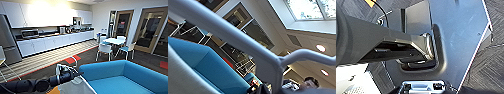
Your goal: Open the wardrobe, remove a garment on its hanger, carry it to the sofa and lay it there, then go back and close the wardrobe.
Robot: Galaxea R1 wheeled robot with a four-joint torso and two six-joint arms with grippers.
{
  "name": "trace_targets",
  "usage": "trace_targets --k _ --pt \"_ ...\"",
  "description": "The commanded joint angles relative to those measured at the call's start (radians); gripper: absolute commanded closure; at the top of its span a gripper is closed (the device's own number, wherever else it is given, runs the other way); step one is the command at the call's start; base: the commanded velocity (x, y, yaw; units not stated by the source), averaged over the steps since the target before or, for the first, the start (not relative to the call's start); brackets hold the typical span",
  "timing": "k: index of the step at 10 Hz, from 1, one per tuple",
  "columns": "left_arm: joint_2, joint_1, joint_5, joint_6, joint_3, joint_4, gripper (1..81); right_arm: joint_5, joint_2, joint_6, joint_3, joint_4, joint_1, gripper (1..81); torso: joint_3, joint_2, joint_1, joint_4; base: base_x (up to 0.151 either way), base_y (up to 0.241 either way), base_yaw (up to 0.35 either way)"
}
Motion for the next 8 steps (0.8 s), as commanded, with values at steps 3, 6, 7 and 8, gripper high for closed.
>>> trace_targets --k 3,6,7,8 --pt "-0.010 -0.144 -0.026 0.013 0.032 0.045 81.1 -0.059 -0.004 -0.002 0.006 -0.004 0.022 1.0 0.000 0.000 0.000 0.000 0.000 0.000 -0.285" --pt "-0.013 -0.140 -0.020 0.013 0.030 0.047 81.1 -0.059 -0.004 -0.002 0.006 -0.004 0.022 1.0 0.000 0.000 0.000 0.000 0.000 0.000 -0.295" --pt "-0.016 -0.140 -0.020 0.013 0.029 0.045 81.1 -0.059 -0.004 -0.002 0.006 -0.004 0.022 1.0 0.000 0.000 0.000 0.000 0.000 0.000 -0.295" --pt "-0.019 -0.140 -0.020 0.013 0.029 0.045 81.1 -0.059 -0.002 -0.002 0.006 -0.003 0.022 1.0 0.000 0.000 0.000 0.000 0.000 0.000 -0.295"
